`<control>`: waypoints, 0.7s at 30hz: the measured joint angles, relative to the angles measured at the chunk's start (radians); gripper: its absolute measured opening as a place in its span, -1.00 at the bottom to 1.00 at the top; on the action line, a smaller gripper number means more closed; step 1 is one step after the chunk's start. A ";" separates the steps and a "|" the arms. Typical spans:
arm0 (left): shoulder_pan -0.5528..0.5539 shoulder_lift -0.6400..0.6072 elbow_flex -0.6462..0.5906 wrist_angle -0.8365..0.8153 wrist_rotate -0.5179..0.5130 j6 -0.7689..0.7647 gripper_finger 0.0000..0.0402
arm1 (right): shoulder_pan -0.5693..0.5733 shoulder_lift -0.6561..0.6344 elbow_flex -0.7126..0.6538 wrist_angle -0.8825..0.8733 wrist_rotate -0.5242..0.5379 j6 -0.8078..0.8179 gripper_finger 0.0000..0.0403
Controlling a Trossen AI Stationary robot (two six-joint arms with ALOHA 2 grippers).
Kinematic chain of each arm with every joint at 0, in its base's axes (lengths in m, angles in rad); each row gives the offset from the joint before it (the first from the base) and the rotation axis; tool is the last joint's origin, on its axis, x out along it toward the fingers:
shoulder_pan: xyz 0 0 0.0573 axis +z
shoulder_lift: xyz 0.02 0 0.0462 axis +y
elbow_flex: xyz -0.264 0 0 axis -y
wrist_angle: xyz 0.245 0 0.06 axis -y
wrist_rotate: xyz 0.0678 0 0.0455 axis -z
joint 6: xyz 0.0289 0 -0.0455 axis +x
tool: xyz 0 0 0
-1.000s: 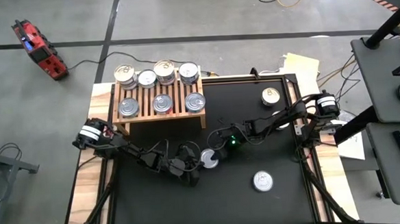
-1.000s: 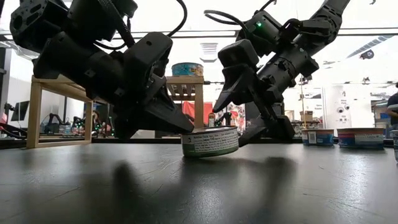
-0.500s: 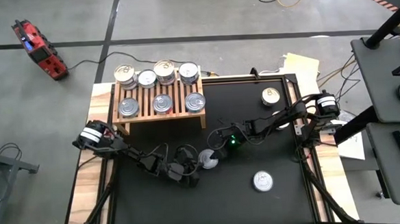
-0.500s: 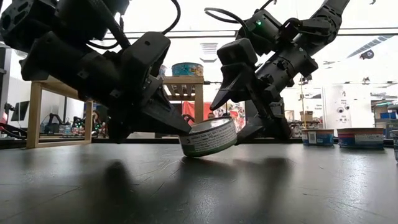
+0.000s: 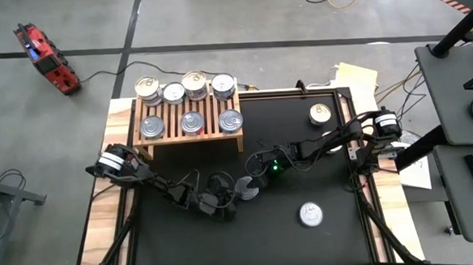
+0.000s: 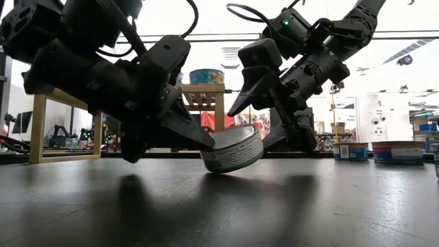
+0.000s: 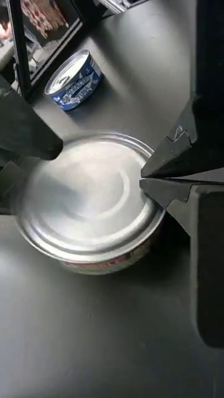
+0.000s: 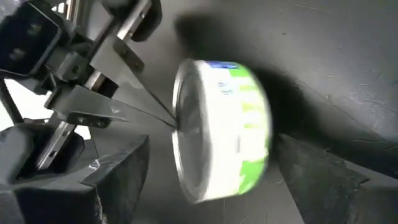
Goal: Stack canned seafood by type on shelf
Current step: Put the green tuna can on the shelf
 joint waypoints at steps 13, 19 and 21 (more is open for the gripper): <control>-0.001 0.033 -0.019 0.088 0.002 -0.010 -1.00 | 0.009 0.000 0.001 0.010 0.002 -0.046 0.56; 0.000 0.034 -0.019 0.101 0.007 0.012 -1.00 | 0.021 0.000 0.015 0.013 0.037 -0.111 0.47; 0.001 0.034 -0.019 0.104 0.007 0.012 -1.00 | 0.025 0.000 0.027 0.020 0.047 -0.123 0.45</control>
